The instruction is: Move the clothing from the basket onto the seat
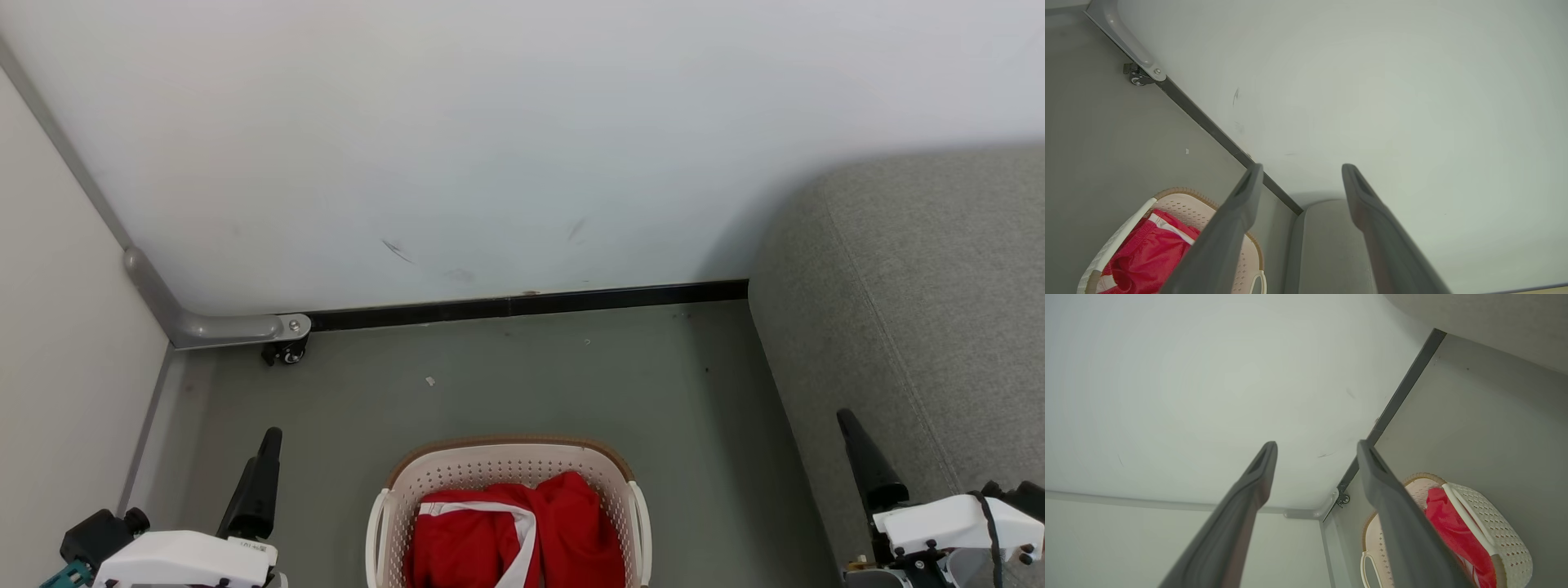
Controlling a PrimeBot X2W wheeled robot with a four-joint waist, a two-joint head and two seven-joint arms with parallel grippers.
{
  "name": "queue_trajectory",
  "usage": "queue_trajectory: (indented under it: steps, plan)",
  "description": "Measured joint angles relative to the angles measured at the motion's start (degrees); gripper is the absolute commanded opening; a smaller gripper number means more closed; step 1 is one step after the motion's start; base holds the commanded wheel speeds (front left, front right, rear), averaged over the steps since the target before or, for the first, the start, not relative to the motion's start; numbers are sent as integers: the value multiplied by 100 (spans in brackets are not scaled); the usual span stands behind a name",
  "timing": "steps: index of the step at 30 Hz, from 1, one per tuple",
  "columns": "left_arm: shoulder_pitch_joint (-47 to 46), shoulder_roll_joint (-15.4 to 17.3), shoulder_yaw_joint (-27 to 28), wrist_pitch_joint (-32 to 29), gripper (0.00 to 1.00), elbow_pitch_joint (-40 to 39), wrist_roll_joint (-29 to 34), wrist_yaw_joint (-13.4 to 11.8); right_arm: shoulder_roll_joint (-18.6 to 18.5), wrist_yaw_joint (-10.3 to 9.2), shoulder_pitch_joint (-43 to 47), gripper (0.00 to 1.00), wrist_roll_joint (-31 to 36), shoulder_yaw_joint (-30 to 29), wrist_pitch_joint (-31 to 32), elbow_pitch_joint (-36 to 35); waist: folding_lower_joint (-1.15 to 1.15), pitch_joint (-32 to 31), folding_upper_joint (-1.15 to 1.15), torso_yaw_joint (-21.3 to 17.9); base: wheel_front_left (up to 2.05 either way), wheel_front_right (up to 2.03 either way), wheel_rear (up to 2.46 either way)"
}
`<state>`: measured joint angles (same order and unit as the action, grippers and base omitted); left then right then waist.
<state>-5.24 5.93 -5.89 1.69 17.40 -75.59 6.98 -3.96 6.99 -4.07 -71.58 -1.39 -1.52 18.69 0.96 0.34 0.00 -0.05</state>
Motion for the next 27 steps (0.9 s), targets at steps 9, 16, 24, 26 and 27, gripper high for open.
queue_trajectory:
  steps: [9,16,24,26,27]
  plan:
    - [-165,133,-148,201,100,85,857,5,-33,2,-136,100,1055,31,-211,-134,-5,29,0,-2,0,0,0]
    - [-268,129,-156,335,100,16,1416,7,-35,2,-231,100,1750,46,-330,-244,-35,92,0,-4,0,0,0]
    - [-357,110,-211,501,100,-34,2084,7,-34,4,-238,100,2661,219,-508,-344,-72,164,0,5,0,0,0]
    - [-377,107,-214,546,100,-53,2232,8,-35,4,-240,100,2898,235,-531,-365,-78,179,0,6,0,0,0]
    - [-378,102,-220,557,100,-57,2302,8,-33,4,-246,100,2995,243,-564,-372,-80,186,0,7,0,0,0]
